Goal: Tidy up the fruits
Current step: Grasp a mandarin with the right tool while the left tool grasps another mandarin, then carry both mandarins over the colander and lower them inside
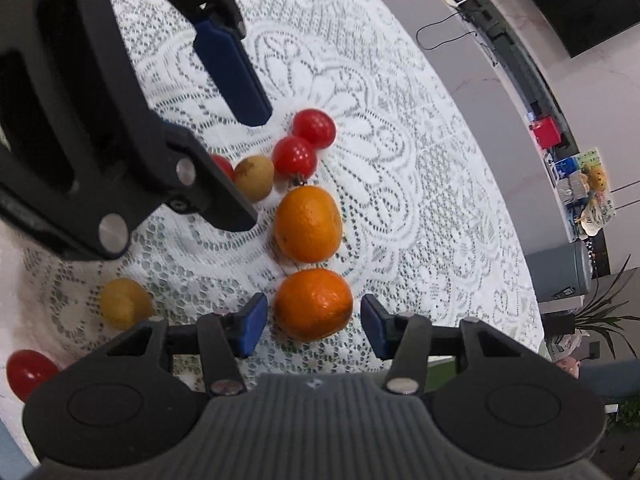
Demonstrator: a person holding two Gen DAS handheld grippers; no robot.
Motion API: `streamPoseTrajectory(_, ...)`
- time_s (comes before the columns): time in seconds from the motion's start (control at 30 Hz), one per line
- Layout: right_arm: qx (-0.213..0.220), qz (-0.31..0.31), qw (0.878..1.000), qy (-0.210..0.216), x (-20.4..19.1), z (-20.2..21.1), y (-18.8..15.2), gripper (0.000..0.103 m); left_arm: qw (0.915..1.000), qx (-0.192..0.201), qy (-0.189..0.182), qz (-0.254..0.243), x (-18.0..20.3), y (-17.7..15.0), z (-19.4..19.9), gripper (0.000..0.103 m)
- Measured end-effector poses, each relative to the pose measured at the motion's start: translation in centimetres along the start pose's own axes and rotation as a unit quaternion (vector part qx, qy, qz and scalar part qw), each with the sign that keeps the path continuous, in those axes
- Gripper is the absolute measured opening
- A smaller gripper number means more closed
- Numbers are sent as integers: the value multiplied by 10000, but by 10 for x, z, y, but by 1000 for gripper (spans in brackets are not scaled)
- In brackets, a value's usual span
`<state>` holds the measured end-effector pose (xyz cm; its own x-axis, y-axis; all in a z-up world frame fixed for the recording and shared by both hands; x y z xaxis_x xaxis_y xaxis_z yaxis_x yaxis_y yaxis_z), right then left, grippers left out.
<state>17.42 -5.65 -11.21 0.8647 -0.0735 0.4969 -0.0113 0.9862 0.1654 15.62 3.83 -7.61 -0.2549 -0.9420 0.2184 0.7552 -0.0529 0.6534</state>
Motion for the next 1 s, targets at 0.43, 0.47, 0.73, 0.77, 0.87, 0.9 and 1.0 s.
streamPoseTrajectory(0.43,282,-344,9990,-12,13,12,-2,40,9997,-116,-168,-122,1,9,-21,59)
streamPoseTrajectory(0.47,337,-390,9987,-58,16,16,-3,40,9997,-125,-160,-156,1,9,-21,59)
streamPoseTrajectory(0.73,834,-1172,9891,-324,45,63,-19,40,9989,-274,5,-388,8,17,-30,59)
streamPoseTrajectory(0.77,927,-1352,9859,-326,50,70,-23,40,9987,-293,23,-408,9,18,-32,59)
streamPoseTrajectory(0.87,1183,-2005,9720,-309,63,90,-35,41,9986,-357,67,-394,12,20,-39,59)
streamPoseTrajectory(0.9,1243,-2203,9670,-305,64,96,-40,41,9984,-385,94,-394,13,21,-42,59)
streamPoseTrajectory(1.0,1353,-2789,9503,-302,66,108,-57,41,9980,-458,185,-393,15,22,-49,59)
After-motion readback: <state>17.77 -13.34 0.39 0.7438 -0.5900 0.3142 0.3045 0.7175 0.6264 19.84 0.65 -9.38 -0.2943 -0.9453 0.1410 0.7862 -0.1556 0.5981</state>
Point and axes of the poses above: each gripper's, at about its wrist camera, not at the fingertips, and z roughly against the way its jaws point, x to its right, y to its top, the point moved 3 cm from there along -z, roughly the way its jaws point, and after that the axes turned 10 degrees about z, right-handed, at the moved point
